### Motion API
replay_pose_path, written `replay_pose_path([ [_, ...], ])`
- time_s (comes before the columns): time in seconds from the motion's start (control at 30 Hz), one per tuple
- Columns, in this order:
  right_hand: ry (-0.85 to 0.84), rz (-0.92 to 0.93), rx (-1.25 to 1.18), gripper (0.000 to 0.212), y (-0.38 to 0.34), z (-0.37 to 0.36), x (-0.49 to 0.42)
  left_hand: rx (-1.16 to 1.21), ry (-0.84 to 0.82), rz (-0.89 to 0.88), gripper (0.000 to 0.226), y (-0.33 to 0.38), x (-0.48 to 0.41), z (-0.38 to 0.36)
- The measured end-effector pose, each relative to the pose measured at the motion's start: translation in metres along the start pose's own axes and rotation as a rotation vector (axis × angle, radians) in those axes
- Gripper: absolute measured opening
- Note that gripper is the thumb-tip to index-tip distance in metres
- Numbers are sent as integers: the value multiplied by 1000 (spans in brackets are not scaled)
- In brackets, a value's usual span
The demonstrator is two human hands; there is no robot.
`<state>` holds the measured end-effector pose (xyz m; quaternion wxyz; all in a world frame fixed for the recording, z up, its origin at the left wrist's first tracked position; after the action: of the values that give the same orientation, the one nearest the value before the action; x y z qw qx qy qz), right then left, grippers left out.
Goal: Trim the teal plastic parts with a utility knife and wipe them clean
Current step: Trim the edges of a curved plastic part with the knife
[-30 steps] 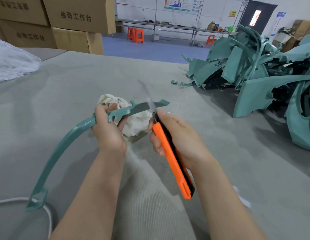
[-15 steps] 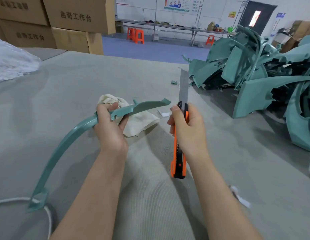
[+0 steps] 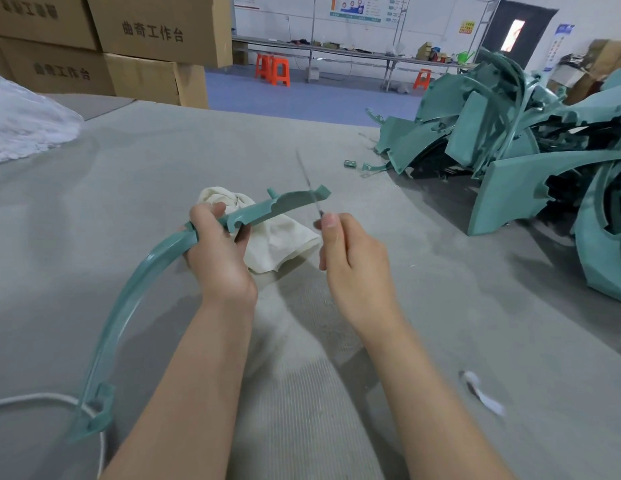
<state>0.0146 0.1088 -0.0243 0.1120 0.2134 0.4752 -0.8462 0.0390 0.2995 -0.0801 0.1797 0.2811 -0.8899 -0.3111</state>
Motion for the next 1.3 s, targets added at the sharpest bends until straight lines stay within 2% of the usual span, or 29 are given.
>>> replay_pose_path([
  [0.23,-48,-10,80,36,2,-10,1,-72,37,-41,7,4,0,4],
  [0.37,-41,-37,123,36,6,-10,0,-97,49,-54,10,6,-1,5],
  [0.63,-13,-71,161,40,14,-7,-1,-155,45,-109,3,12,4,4],
  [0.8,10,-116,197,44,22,-3,-3,-176,30,-154,11,16,8,1],
  [1.1,37,-168,338,39,33,2,-5,-241,36,-149,3,12,7,2],
  [1.3,82,-300,397,36,61,27,-9,-150,43,-123,8,14,2,5],
])
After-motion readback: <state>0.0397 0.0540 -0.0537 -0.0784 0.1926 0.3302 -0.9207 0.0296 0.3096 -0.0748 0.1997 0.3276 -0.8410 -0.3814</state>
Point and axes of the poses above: each hand's wrist, its own x-axis away from the middle knuckle, its own z-axis out of the back of the hand, y = z × x, the point moved 10 cm from there along -x, towards the middle knuckle
